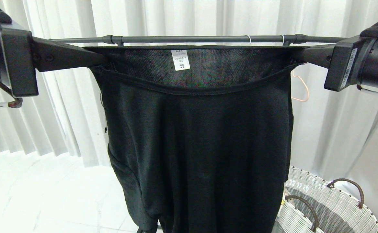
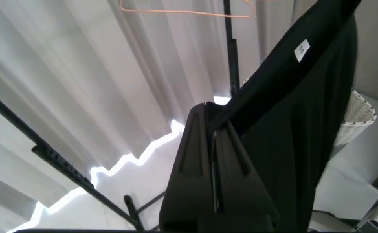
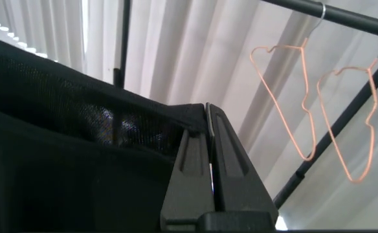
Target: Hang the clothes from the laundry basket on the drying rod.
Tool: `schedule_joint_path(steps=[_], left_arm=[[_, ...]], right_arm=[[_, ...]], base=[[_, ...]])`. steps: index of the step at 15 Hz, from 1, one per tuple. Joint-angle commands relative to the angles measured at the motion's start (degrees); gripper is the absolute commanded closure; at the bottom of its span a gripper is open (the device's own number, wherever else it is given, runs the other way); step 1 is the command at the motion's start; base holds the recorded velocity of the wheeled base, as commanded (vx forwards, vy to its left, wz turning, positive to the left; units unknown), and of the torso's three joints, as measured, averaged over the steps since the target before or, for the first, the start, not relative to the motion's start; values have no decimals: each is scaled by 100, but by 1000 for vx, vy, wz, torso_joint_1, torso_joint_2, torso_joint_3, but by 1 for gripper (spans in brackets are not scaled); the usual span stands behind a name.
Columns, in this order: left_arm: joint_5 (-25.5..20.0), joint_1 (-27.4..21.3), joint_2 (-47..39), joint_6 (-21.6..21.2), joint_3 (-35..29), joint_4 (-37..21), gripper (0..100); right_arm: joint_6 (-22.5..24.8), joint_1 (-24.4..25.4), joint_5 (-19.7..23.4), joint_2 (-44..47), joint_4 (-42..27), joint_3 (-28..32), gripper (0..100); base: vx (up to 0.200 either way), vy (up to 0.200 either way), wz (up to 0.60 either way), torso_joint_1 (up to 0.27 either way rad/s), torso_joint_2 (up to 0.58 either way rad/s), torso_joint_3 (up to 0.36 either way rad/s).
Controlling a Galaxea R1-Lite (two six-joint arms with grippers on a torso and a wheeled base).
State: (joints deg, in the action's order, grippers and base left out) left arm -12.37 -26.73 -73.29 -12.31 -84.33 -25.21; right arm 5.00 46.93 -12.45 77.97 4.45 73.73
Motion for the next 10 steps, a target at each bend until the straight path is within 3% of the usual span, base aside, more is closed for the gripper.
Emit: schedule_joint_path(steps=[1, 7, 10], left_arm=[[7, -42, -71, -8, -4, -1, 100], [-2, -394, -265, 27, -13, 34, 100], [-11, -420, -766, 80, -391, 552, 100]], right_arm=[[1, -53, -3, -28, 3, 1, 100], [-8, -105, 5, -89, -32, -131, 100], [-52, -97, 287, -766, -1174, -183, 100]], base=[[0, 0, 0, 0, 0, 0], [0, 0, 0, 0, 0, 0], [0, 0, 0, 0, 0, 0]])
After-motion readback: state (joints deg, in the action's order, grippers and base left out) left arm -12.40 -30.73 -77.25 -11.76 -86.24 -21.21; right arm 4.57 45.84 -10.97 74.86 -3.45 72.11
